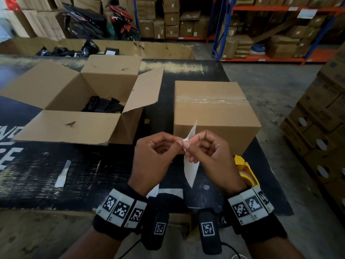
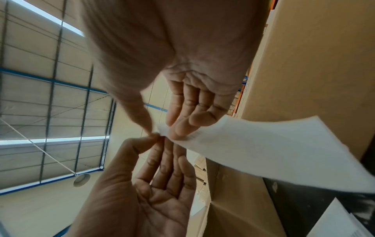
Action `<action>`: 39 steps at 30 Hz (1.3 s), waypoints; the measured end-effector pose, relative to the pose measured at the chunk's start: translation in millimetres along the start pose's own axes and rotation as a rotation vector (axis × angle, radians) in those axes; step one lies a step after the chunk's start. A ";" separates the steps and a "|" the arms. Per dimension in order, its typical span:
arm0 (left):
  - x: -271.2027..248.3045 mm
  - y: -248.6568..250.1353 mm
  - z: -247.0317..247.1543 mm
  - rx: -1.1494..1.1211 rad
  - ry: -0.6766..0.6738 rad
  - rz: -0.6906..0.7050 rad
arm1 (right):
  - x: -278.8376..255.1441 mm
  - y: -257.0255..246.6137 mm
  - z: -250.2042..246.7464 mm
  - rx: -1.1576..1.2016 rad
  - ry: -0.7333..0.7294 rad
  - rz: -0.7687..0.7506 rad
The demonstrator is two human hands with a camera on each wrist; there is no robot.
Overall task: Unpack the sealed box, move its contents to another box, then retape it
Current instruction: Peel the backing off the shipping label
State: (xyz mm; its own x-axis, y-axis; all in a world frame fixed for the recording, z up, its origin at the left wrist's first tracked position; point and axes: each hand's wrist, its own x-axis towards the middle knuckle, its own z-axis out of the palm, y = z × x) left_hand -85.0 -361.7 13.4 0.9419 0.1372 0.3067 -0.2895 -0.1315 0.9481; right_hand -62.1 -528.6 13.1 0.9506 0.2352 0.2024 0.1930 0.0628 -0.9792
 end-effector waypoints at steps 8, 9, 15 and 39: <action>-0.5 -0.1 1.7 -0.120 -0.008 -0.103 | 0.8 3.7 -6.8 0.026 0.121 0.010; -1.2 1.4 2.0 -0.154 -0.028 -0.115 | 0.4 3.2 -6.8 0.030 0.124 0.008; -5.6 -0.5 4.6 0.029 -0.030 0.024 | -1.3 3.1 -6.1 0.039 0.103 -0.022; 6.0 -51.2 -47.1 0.179 0.180 -0.088 | 0.8 53.0 -53.0 -0.029 0.435 0.150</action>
State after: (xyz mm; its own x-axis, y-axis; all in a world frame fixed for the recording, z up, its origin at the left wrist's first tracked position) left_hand -72.6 -307.9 -29.4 0.9119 0.3266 0.2486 -0.1578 -0.2804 0.9468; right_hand -38.2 -576.5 -39.4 0.9811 -0.1896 0.0395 0.0461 0.0305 -0.9985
